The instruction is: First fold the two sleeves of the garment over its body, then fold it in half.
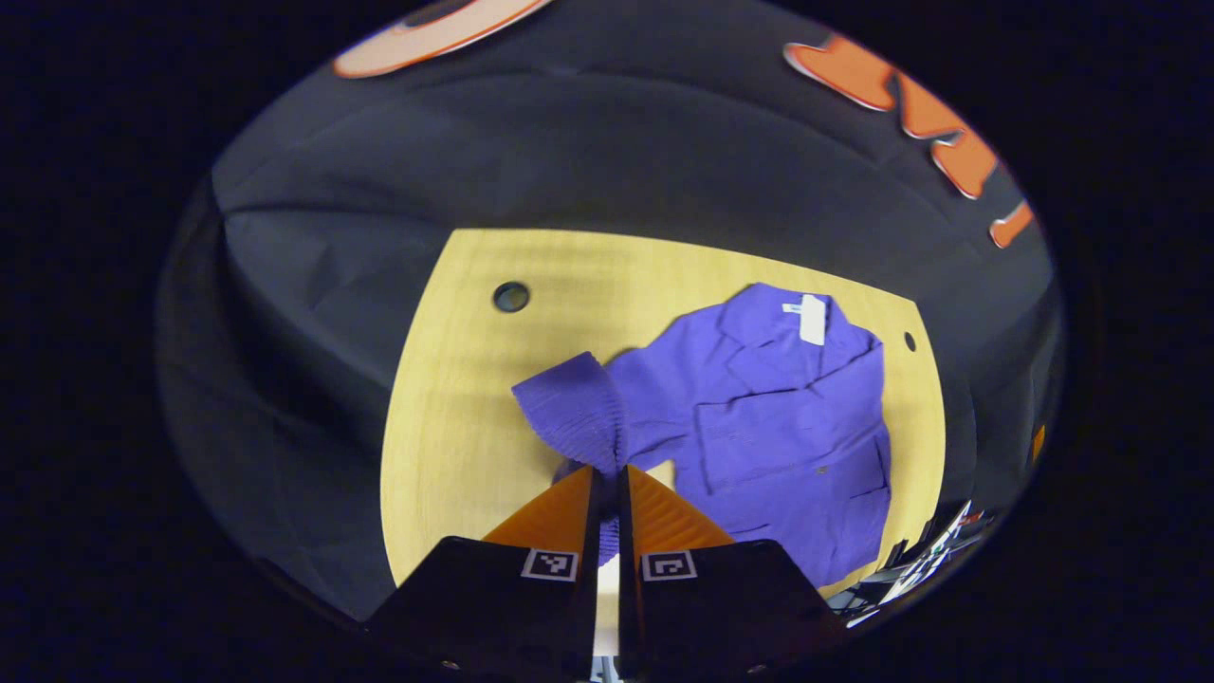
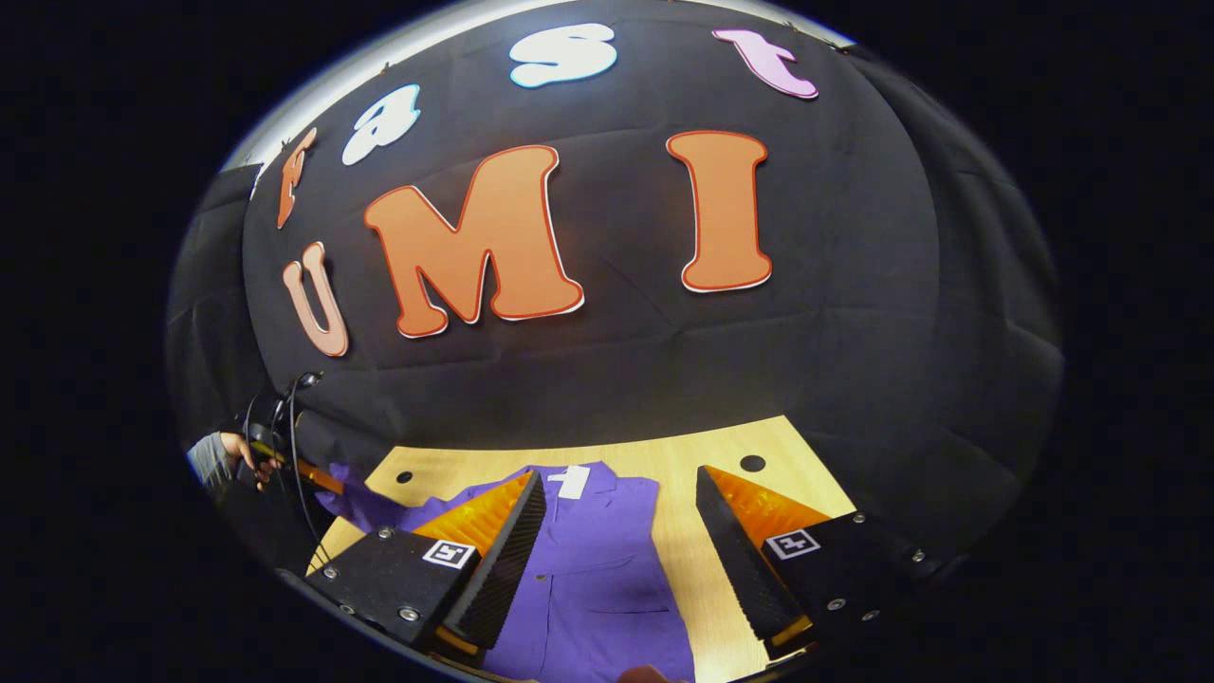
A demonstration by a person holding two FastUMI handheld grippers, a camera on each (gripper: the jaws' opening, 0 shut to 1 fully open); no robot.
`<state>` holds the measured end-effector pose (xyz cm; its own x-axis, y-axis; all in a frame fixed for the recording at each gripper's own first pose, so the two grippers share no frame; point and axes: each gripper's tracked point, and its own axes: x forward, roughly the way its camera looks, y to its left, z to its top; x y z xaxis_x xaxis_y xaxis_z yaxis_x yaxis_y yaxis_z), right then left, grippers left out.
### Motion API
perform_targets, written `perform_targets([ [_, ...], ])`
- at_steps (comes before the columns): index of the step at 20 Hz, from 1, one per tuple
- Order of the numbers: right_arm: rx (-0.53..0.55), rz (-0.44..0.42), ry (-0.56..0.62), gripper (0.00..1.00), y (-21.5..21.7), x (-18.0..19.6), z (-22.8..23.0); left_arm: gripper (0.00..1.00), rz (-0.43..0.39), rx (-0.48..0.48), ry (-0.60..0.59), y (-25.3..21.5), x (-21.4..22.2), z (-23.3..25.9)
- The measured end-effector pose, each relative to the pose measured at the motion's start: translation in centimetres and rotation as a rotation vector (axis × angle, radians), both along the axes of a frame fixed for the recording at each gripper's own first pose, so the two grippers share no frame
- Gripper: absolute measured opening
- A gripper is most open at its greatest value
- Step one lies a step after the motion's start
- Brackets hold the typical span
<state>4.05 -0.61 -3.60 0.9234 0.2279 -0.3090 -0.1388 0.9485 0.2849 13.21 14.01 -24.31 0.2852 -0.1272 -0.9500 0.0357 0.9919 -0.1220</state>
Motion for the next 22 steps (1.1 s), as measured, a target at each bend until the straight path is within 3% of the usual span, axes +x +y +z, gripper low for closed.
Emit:
perform_targets([
  [3,0.010,-0.004,-0.011,1.00,-2.3,-0.3,-0.2,0.10,-0.078,0.000,-0.042,-5.6,1.6,3.2],
  [4,0.018,-0.007,-0.013,0.95,-3.1,-0.5,-0.2,0.10,-0.108,-0.001,-0.054,-7.5,1.9,4.1],
  [7,0.027,-0.018,-0.014,0.95,-5.5,-0.4,-0.6,0.10,-0.180,-0.018,-0.082,-13.8,3.0,6.0],
  [15,0.070,-0.041,0.001,0.95,-10.7,-1.7,-2.4,0.10,-0.334,-0.095,-0.081,-31.1,3.2,6.5],
  [19,0.054,-0.025,0.024,0.95,-12.0,-2.1,-4.2,0.10,-0.360,-0.129,-0.089,-37.9,3.7,5.3],
  [22,0.045,-0.005,0.045,0.95,-11.9,-2.2,-5.0,0.22,-0.361,-0.200,-0.096,-41.8,3.5,5.1],
])
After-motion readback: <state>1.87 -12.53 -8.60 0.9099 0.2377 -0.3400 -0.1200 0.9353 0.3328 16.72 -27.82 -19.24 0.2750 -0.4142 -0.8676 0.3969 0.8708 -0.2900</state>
